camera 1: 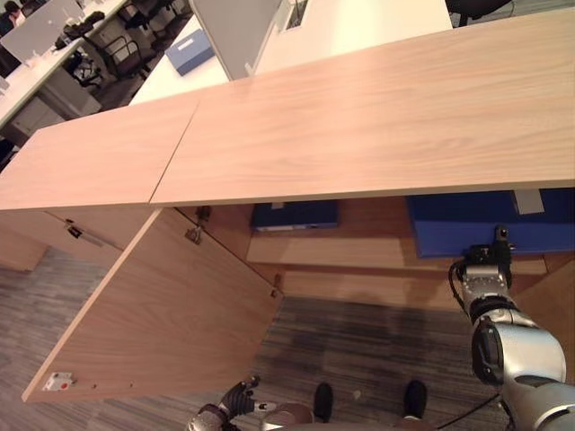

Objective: Put the empty folder in the office cabinet

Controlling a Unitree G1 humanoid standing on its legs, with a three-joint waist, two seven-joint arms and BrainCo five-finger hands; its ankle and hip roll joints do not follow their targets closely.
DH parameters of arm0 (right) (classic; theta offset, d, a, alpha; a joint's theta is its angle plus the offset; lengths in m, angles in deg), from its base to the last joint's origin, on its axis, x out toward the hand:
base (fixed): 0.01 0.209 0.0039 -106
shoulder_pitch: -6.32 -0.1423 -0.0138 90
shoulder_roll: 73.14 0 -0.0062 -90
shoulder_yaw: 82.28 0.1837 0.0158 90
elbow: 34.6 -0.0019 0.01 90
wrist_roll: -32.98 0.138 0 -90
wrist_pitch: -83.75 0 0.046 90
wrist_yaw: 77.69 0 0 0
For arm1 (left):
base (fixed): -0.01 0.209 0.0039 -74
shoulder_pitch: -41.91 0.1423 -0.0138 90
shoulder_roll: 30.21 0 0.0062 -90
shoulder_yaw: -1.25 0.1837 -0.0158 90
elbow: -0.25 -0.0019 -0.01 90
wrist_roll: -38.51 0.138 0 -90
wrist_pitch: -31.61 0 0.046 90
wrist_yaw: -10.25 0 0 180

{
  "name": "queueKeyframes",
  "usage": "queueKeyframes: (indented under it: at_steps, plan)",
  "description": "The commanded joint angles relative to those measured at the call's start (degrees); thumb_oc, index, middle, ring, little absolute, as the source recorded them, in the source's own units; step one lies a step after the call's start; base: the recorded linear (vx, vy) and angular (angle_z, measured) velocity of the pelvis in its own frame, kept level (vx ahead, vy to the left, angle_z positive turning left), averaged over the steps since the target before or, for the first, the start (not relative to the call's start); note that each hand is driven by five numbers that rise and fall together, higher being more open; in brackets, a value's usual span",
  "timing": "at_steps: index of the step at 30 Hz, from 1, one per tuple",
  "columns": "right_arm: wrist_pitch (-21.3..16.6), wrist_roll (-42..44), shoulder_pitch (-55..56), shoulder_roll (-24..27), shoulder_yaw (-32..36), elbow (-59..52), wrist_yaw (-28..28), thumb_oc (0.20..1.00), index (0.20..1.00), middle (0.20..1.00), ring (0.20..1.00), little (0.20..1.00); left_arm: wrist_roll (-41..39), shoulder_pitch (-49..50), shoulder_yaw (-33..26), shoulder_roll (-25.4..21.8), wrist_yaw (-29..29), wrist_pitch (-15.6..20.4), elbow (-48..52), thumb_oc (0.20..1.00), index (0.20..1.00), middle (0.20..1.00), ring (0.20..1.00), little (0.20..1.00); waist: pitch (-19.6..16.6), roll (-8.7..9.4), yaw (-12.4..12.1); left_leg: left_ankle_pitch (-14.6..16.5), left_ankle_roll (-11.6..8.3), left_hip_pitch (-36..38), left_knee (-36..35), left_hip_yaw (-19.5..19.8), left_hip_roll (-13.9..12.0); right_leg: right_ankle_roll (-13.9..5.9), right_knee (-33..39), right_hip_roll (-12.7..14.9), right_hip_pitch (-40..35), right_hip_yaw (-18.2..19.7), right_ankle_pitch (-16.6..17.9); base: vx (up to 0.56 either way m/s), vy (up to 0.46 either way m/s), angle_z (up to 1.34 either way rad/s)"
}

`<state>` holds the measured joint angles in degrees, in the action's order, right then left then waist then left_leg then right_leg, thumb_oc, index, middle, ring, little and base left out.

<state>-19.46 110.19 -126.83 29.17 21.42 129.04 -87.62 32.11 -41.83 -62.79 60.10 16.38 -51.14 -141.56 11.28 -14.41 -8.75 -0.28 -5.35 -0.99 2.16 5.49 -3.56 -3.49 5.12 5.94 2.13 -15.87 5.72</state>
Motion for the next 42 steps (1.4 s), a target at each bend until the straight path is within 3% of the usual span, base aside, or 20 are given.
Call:
queueKeyframes:
  at_steps: [1,4,7,9,11,13,14,15,19,20,23,25,27,30,32,33,34,35,36,42]
  plan:
    - [-3.5,-3.4,-6.7,7.5,-1.0,-0.1,2.0,0.200,0.200,0.200,0.200,0.200,0.4,0.1,2.9,-4.5,0.4,-0.6,-1.7,1.000,1.000,1.000,1.000,1.000,2.9,3.18,-2.2,-1.2,-4.83,-6.3,10.0,1.8,-2.4,-1.59,-3.8,1.1,-7.6,2.9,-12.6,-0.07,-0.108,0.40]
    - [-3.5,-4.0,-8.3,9.7,-1.9,0.7,1.8,0.200,0.200,0.200,0.200,0.200,0.4,0.6,3.1,-5.1,1.2,-0.6,-1.4,1.000,1.000,1.000,1.000,1.000,4.0,3.03,-2.9,-2.9,-4.58,-11.2,14.8,4.0,-0.4,-1.30,-4.3,1.2,-7.3,1.9,-13.0,0.01,-0.098,0.12]
    - [-3.4,-4.2,-8.4,10.1,-2.3,0.9,1.9,0.200,0.200,0.200,0.200,0.200,0.5,1.1,3.0,-5.2,1.7,-0.9,-1.1,1.000,1.000,1.000,1.000,1.000,2.9,3.47,-4.0,-1.0,-3.39,-12.8,10.3,4.6,3.5,-1.45,-3.5,0.8,-7.4,2.0,-13.3,0.13,-0.034,0.13]
    - [-3.2,-4.4,-8.3,10.1,-2.5,0.9,2.0,0.200,0.200,0.200,0.200,0.200,0.8,1.6,3.0,-5.4,2.0,-0.8,-1.2,1.000,1.000,1.000,1.000,1.000,2.5,3.75,-5.1,-2.4,-2.79,-15.5,7.8,5.3,6.5,-1.52,-2.6,0.0,-7.9,3.0,-13.5,0.16,-0.041,0.06]
    - [-3.4,-4.7,-8.3,9.8,-2.8,0.8,2.0,0.200,0.200,0.200,0.200,0.200,1.0,2.1,2.9,-5.6,2.2,-0.6,-1.4,1.000,1.000,1.000,1.000,1.000,2.6,4.06,-5.9,-4.3,-2.70,-18.1,6.8,4.7,7.4,-1.66,-1.9,-1.0,-8.7,3.7,-14.0,0.14,-0.040,-0.17]
    - [-3.3,-4.7,-8.0,9.2,-3.0,0.9,2.1,0.200,0.200,0.200,0.200,0.200,0.9,3.0,2.7,-5.7,2.3,-0.6,-1.4,1.000,1.000,1.000,1.000,1.000,2.6,4.89,-7.0,-5.4,-2.75,-20.2,7.6,2.3,6.6,-1.71,-1.3,-1.5,-9.9,4.6,-14.7,0.17,0.010,-0.59]
    - [-3.1,-4.6,-7.7,8.7,-3.0,0.9,2.2,0.200,0.200,0.200,0.200,0.200,1.3,3.6,2.4,-5.8,2.5,-0.7,-1.7,1.000,1.000,1.000,1.000,1.000,1.7,5.15,-7.4,-4.9,-2.10,-18.7,5.8,1.7,5.7,-1.70,-1.2,-2.1,-10.5,4.9,-15.0,0.42,0.102,-1.15]
    - [-2.9,-4.5,-5.8,7.0,-2.5,0.5,2.3,0.200,0.200,0.200,0.200,0.200,1.4,3.6,1.2,-5.7,2.0,-1.2,-3.1,1.000,1.000,1.000,1.000,1.000,0.4,6.87,-7.3,-4.6,-0.40,-15.6,2.3,0.9,4.6,-1.94,-1.3,-2.3,-11.7,5.8,-15.7,0.37,0.092,-0.81]
    - [-2.9,-3.9,-5.8,5.6,-2.2,0.3,2.3,0.200,0.200,0.200,0.200,0.200,1.0,3.5,0.5,-6.0,1.5,-1.1,-3.5,1.000,1.000,1.000,1.000,1.000,-0.1,8.97,-7.3,-4.0,0.56,-13.9,1.6,-0.8,4.4,-2.48,-2.2,-1.5,-11.8,6.1,-15.8,0.17,0.064,-0.28]
    - [-2.9,-3.6,-6.2,4.7,-2.3,0.1,2.3,0.200,0.200,0.200,0.200,0.200,0.7,3.4,0.6,-6.4,1.6,-1.0,-3.0,1.000,1.000,1.000,1.000,1.000,0.0,10.18,-7.4,-2.8,1.30,-13.4,1.8,-2.2,4.2,-3.25,-3.8,-1.0,-11.3,6.3,-15.7,0.09,0.067,-0.33]
    - [-2.9,-3.7,-6.8,3.0,-2.5,-0.4,2.3,0.200,0.200,0.200,0.200,0.200,0.3,3.1,0.1,-6.9,1.2,-1.0,-2.7,1.000,1.000,1.000,1.000,1.000,0.0,10.99,-7.8,-1.3,2.21,-11.9,1.3,-3.6,3.7,-4.41,-8.2,-0.3,-8.8,6.6,-15.6,0.07,0.067,-0.28]
    - [-2.6,-4.2,-7.9,1.1,-3.0,-0.7,2.1,0.200,0.200,0.200,0.200,0.200,-0.1,2.4,-0.9,-7.2,0.4,-1.1,-2.9,1.000,1.000,1.000,1.000,1.000,0.4,11.01,-7.6,-0.2,2.89,-10.2,0.6,-5.0,2.7,-6.85,-14.5,0.2,-4.7,5.9,-14.6,0.05,0.081,-0.52]
    - [-1.8,-5.0,-10.3,-0.6,-3.6,-0.8,2.0,0.200,0.200,0.200,0.200,0.200,-0.9,1.9,-2.1,-8.3,-0.9,-0.6,-2.9,1.000,1.000,1.000,1.000,1.000,1.8,9.21,-6.7,-0.2,3.85,-8.8,-0.1,-6.1,0.6,-11.22,-25.8,1.9,2.4,3.5,-9.7,0.00,0.093,-0.78]
    - [-1.6,-5.1,-11.0,-0.1,-3.0,-0.6,2.0,0.200,0.200,0.200,0.200,0.200,-1.3,2.6,-2.2,-8.7,-0.8,-0.2,-2.4,1.000,1.000,1.000,1.000,1.000,2.3,7.98,-6.4,-0.5,3.85,-7.7,-1.3,-5.7,0.1,-11.51,-27.9,2.8,4.5,2.6,-8.8,0.03,0.029,-0.45]
    - [-1.9,-4.7,-10.8,0.4,-2.7,-0.6,2.0,0.200,0.200,0.200,0.200,0.200,-1.4,2.3,-2.4,-9.3,-0.7,-0.1,-1.8,1.000,1.000,1.000,1.000,1.000,2.4,7.40,-6.8,-0.3,2.93,-7.2,-2.5,-5.7,-0.6,-10.27,-22.8,6.7,4.3,0.5,-9.8,0.07,-0.119,-0.01]
    - [-2.2,-4.6,-10.5,1.3,-2.5,-0.4,2.0,0.200,0.200,0.200,0.200,0.200,-1.4,1.7,-2.1,-9.6,-0.3,0.1,-1.5,1.000,1.000,1.000,1.000,1.000,2.5,7.50,-6.8,0.2,2.00,-6.8,-3.2,-5.0,-0.4,-9.04,-15.9,8.5,4.5,0.8,-9.2,0.08,-0.149,-0.24]
    - [-2.1,-4.6,-10.5,1.4,-2.4,-0.4,2.0,0.200,0.200,0.200,0.200,0.200,-1.4,1.7,-2.0,-9.6,-0.3,0.1,-1.6,1.000,1.000,1.000,1.000,1.000,2.4,7.49,-6.8,0.3,1.99,-6.7,-3.2,-5.0,-0.4,-9.03,-15.1,8.4,4.2,0.7,-8.9,0.22,-0.177,-0.13]
    - [-2.2,-4.0,-9.4,3.2,-1.9,0.0,1.9,0.200,0.200,0.200,0.200,0.200,-0.5,1.4,-1.1,-9.6,-0.2,0.3,-1.6,1.000,1.000,1.000,1.000,1.000,2.0,7.37,-5.8,1.7,1.82,-5.7,-3.2,-2.9,0.6,-9.30,-9.4,9.1,4.8,6.5,-6.3,0.28,-0.118,0.44]
    - [-1.9,-3.7,-8.9,3.6,-1.8,0.0,2.2,0.200,0.200,0.200,0.200,0.200,1.1,1.3,-0.7,-8.6,-0.2,0.4,-3.1,1.000,1.000,1.000,1.000,1.000,1.0,8.09,-6.2,2.6,1.50,-5.3,-2.8,-3.8,2.0,-10.06,-5.3,10.2,2.6,5.5,-3.2,0.26,-0.139,0.81]
    - [-1.5,-4.7,-10.1,5.6,-2.6,1.3,2.5,0.200,0.200,0.200,0.200,0.200,2.1,2.6,1.2,-7.9,1.1,0.2,-3.3,1.000,1.000,1.000,1.000,1.000,-0.5,6.41,-6.9,1.9,0.45,-5.4,-3.2,-2.0,0.8,-9.06,-3.3,8.4,0.2,2.7,-4.0,0.05,-0.107,0.33]
